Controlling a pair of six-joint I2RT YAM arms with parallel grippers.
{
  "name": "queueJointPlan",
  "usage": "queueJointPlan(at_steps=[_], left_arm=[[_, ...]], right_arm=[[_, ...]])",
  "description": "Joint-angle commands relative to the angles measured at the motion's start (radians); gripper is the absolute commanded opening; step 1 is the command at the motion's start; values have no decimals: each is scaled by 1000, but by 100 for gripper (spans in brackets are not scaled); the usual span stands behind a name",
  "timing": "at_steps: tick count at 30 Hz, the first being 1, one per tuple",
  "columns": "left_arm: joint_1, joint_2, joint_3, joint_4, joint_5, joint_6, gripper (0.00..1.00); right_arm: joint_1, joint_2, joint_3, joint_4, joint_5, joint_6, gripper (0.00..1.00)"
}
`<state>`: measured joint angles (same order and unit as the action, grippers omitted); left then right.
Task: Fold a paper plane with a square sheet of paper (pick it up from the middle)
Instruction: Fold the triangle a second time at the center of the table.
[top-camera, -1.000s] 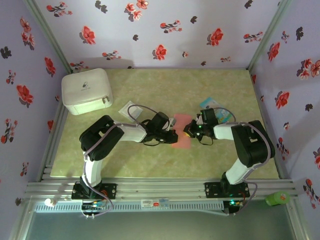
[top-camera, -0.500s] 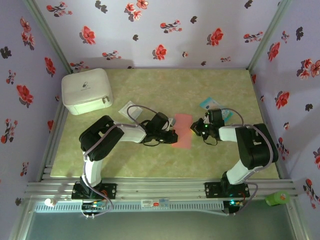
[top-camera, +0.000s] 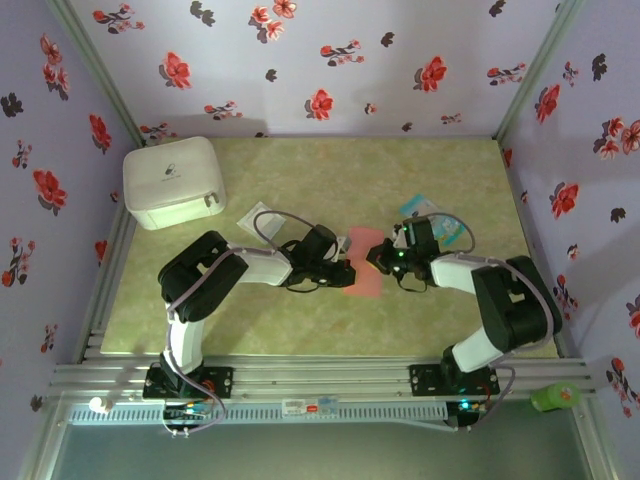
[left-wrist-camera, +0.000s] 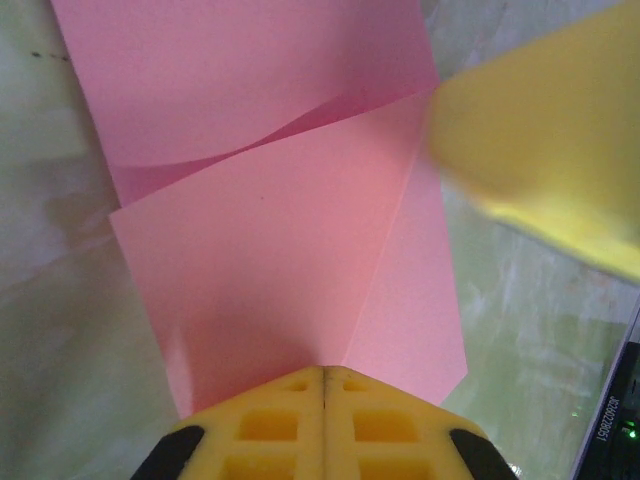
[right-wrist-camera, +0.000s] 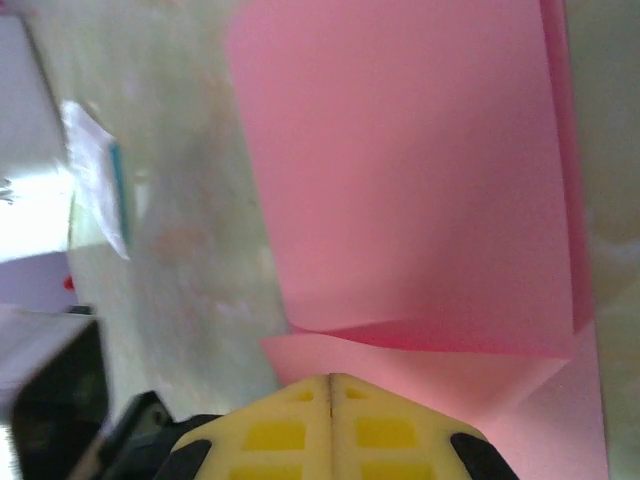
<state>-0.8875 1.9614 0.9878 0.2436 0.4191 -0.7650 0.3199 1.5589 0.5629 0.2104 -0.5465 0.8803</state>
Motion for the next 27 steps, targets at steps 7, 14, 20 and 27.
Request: queueJointPlan(at_steps=[7, 14, 20, 27], left_arm=[[8, -41, -10, -136, 6, -15, 2], [5, -56, 63, -79, 29, -67, 1], [4, 18, 146, -71, 70, -74, 1], [-2, 89, 222, -187, 96, -30, 2]], right_arm=[[-44, 82, -25, -86, 105, -10, 0], [-45, 89, 0, -136, 97, -46, 0], [-45, 90, 22, -187, 114, -58, 0], [-44, 92, 25, -192, 116, -55, 0]])
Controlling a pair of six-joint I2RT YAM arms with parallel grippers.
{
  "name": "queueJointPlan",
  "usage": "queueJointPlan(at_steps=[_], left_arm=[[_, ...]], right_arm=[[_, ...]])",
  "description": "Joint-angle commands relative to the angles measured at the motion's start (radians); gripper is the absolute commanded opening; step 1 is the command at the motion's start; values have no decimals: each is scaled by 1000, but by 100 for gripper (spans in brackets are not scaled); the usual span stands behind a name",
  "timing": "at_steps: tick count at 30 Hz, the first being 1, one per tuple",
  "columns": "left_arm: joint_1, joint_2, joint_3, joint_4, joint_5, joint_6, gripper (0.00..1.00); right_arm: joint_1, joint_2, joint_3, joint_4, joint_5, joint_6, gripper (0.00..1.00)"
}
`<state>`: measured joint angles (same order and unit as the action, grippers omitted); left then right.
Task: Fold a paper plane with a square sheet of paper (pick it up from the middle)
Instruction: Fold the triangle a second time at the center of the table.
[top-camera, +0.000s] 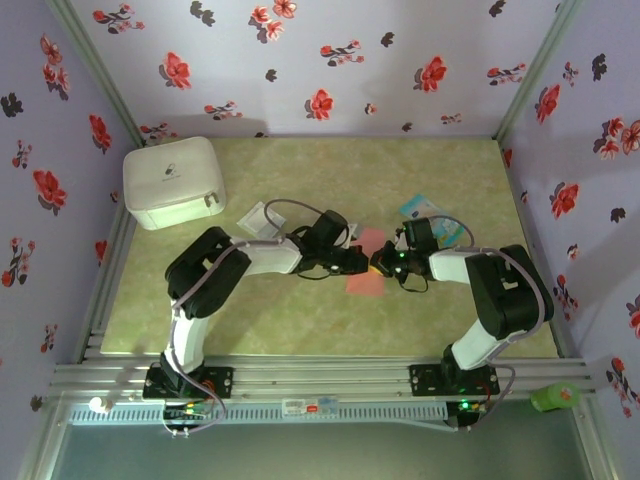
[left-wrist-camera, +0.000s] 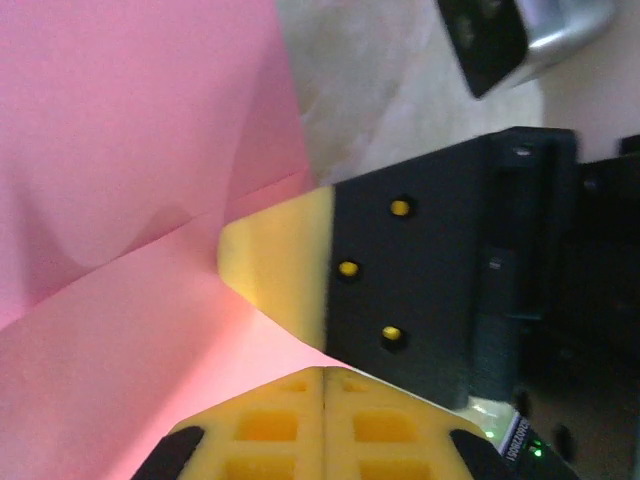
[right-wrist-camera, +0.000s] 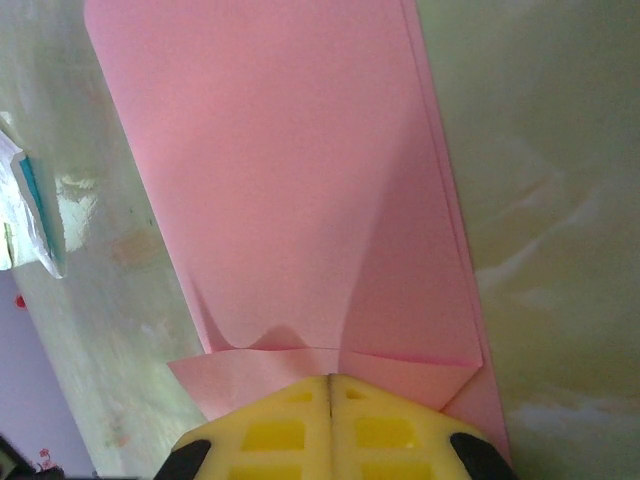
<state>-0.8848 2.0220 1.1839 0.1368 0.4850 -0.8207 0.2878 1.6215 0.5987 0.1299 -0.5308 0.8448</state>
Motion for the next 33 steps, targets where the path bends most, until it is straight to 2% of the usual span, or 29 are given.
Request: queueJointPlan(at_steps=[1, 9, 24, 33], left_arm=[[-6, 32, 24, -91, 28, 31, 2], [-13, 32, -44, -222, 16, 112, 3], [-11, -116, -235, -235, -11, 133, 5], [-2, -250, -241, -248, -54, 173, 4]], right_arm=[[-13, 30, -11, -112, 101, -20, 0], [-12, 35, 1, -144, 122, -25, 0], [-12, 29, 6, -164, 130, -31, 0], [-11, 30, 10, -163, 118, -29, 0]])
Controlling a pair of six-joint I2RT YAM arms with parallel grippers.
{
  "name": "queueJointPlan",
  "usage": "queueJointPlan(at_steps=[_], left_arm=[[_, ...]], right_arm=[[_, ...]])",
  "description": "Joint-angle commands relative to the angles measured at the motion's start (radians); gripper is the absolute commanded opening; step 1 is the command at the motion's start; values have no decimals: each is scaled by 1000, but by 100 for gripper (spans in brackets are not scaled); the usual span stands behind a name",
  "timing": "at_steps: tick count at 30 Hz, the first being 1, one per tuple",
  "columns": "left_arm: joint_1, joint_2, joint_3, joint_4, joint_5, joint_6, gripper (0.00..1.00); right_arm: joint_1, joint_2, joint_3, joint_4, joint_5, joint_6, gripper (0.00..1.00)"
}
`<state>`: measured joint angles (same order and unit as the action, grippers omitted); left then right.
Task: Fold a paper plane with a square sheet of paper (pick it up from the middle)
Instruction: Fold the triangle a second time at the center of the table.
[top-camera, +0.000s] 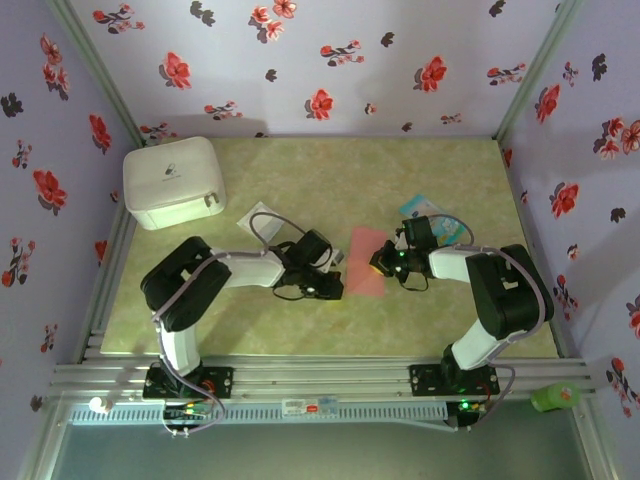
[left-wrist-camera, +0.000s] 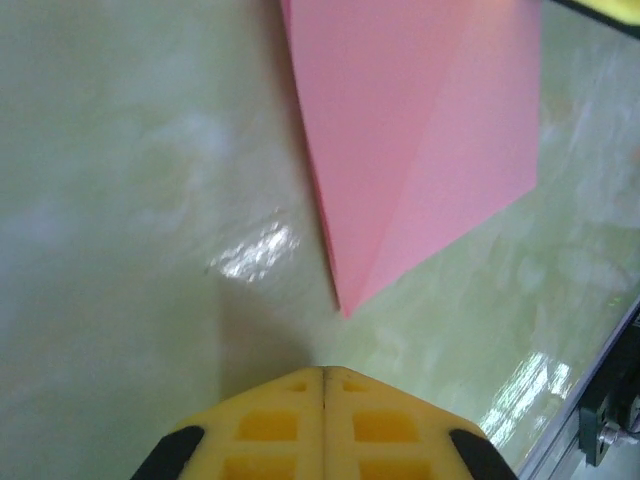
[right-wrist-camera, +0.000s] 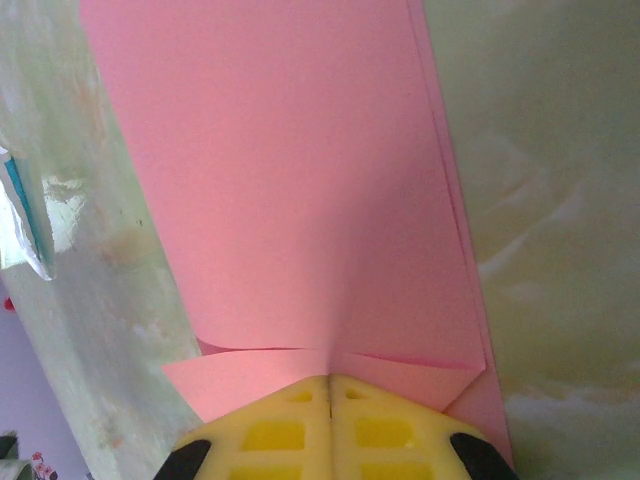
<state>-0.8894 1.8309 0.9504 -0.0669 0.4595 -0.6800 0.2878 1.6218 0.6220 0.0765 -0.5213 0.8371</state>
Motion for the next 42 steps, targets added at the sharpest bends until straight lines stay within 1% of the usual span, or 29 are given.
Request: queueJointPlan(at_steps=[1, 3, 5, 11, 14, 17, 21, 24, 25, 28, 30, 33, 36, 38, 42], left_arm=[[9, -57, -1, -24, -17, 27, 4], [17, -41, 30, 6, 11, 18, 4], [17, -17, 73, 17, 15, 18, 4], [21, 104, 219, 26, 39, 13, 4], [27, 179, 276, -44, 16, 11, 3], [25, 198, 242, -15, 13, 0, 3], [26, 202, 196, -24, 9, 8, 2], [24, 203, 163, -7, 7, -1, 3], [23, 204, 154, 1, 5, -7, 3], [23, 206, 139, 4, -23, -30, 2], [20, 208, 138, 9, -27, -33, 2], [15, 204, 135, 13, -46, -42, 2], [14, 200, 130, 5, -63, -49, 2], [15, 193, 124, 7, -68, -49, 2], [15, 191, 114, 19, -68, -52, 2]], right_arm=[[-11, 29, -12, -108, 108, -20, 0], [-10, 29, -10, -108, 105, -20, 0], [-11, 31, -6, -109, 101, -21, 0], [-9, 29, -4, -108, 92, -20, 0], [-10, 31, -1, -103, 89, -17, 0], [-10, 24, 4, -106, 82, -21, 0], [-10, 3, 11, -97, 60, -27, 0], [-5, -25, 23, -93, 44, -34, 2], [2, -44, 28, -107, 50, -44, 3], [41, -122, 40, -155, 125, -74, 3], [57, -138, 36, -143, 110, -68, 4], [91, -113, 41, -123, 55, -58, 4], [140, -83, 58, -162, 69, -79, 3], [144, -66, 40, -169, 115, -78, 3], [114, -7, 23, -135, 109, -71, 1]])
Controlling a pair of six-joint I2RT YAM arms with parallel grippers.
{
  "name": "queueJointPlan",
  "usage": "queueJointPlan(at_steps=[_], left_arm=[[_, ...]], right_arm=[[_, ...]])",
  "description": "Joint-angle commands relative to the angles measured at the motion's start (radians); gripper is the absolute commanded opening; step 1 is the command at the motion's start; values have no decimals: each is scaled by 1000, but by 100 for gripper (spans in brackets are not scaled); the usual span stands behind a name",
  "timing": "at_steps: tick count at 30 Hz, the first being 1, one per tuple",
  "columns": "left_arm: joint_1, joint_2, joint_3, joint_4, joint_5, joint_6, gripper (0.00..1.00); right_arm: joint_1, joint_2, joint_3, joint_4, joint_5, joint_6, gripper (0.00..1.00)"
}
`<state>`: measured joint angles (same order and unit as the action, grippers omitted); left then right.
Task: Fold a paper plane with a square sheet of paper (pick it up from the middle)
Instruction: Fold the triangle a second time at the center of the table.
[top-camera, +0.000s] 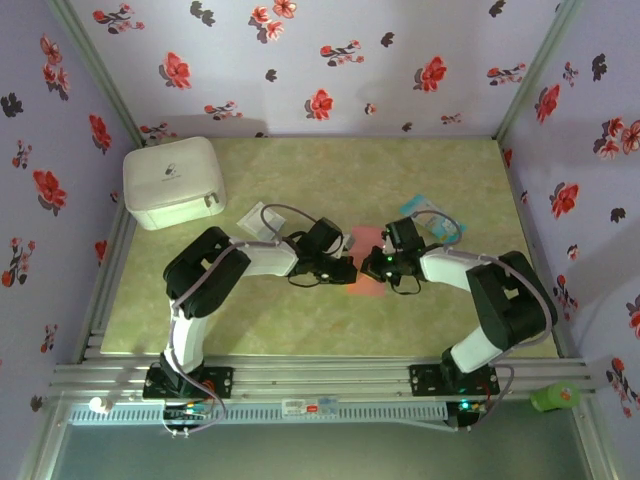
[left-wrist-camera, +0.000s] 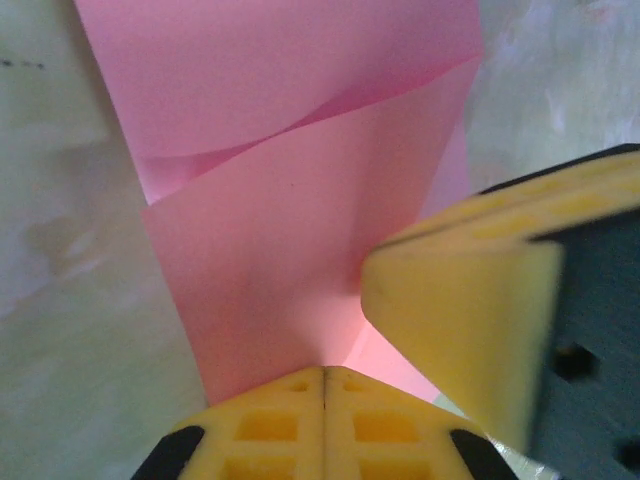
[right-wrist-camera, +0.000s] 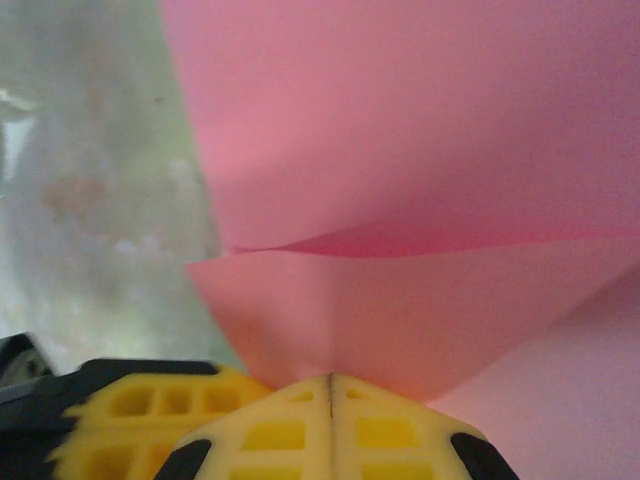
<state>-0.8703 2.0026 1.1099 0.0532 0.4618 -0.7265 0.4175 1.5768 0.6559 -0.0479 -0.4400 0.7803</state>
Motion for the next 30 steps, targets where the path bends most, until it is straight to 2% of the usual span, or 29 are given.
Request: queueJointPlan(at_steps=[1, 9, 16, 21, 25, 30], left_arm=[[-4, 17, -48, -100, -68, -6, 2], [-5, 19, -53, -94, -55, -4, 0], [-10, 19, -54, -92, -48, -2, 0], [-12, 15, -64, -87, -50, -7, 0], [-12, 11, -68, -76, -49, -12, 0], [-12, 0, -88, -9, -47, -56, 0]], right_arm=[[-31, 45, -15, 2, 20, -9, 1], [-159, 41, -22, 58, -24, 3, 1], [-206, 49, 0, 79, 18, 18, 0], [-239, 1, 1, 80, 80, 42, 1], [-241, -39, 25, 78, 26, 22, 0], [-190, -142, -57, 206, 7, 39, 0]])
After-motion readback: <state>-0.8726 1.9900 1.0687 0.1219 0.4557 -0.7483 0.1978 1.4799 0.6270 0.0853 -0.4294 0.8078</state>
